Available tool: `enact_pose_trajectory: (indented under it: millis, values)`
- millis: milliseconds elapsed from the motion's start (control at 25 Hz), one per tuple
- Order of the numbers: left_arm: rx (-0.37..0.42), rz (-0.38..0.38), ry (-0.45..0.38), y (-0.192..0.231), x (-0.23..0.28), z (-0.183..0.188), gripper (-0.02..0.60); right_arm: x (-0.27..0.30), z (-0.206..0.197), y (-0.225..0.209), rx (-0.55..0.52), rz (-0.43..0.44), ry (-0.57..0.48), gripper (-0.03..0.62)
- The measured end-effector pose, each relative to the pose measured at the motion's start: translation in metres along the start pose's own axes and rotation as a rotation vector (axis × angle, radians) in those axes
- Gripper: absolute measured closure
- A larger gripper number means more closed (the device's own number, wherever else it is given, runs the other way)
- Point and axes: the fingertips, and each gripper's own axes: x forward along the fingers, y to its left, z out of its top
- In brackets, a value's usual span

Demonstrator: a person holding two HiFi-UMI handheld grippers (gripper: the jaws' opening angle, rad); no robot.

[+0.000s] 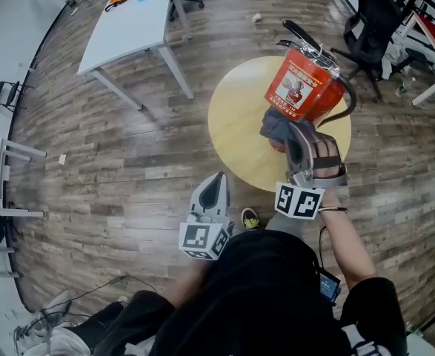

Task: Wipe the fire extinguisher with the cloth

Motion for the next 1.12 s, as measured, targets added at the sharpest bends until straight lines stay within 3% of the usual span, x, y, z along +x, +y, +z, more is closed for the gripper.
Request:
enact_pose_trajectory:
  millis: [120,320,400,480,600,720,920,1000,1120]
  values:
    - [0.002,-0.012,-0.005,-0.009,0.004,0.001,0.566,-0.022,-0.014,-0.041,0.076,-0.056,-0.004,0.517]
    - [0.003,-0.019,0.0,-0.01,0.006,0.0,0.566,-0.042,-0.077,-0.074,0.208,-0.158,0.035,0.517]
    - [0.006,-0.029,0.003,-0.015,0.01,-0.001,0.566,-0.052,-0.095,-0.107,0.353,-0.242,-0.027,0.517]
    - [0.008,-0.037,0.01,-0.021,0.015,-0.003,0.565,-0.061,-0.111,-0.141,0.565,-0.307,-0.127,0.517]
    - [0.014,-0.047,0.027,-0.03,0.022,-0.006,0.566,-0.06,-0.128,-0.176,0.805,-0.297,-0.24,0.517]
    - [0.011,-0.05,0.04,-0.041,0.029,-0.006,0.566,-0.027,-0.141,-0.173,0.987,-0.127,-0.262,0.517]
    - [0.007,-0.034,0.039,-0.064,0.066,0.005,0.566,0.032,-0.155,-0.15,1.165,0.211,-0.35,0.517]
    - [0.003,-0.019,0.031,-0.075,0.076,0.007,0.566,0.045,-0.159,-0.135,1.176,0.332,-0.347,0.517]
    - [0.008,-0.005,0.034,-0.091,0.079,0.001,0.566,0.05,-0.15,-0.108,1.154,0.444,-0.368,0.517]
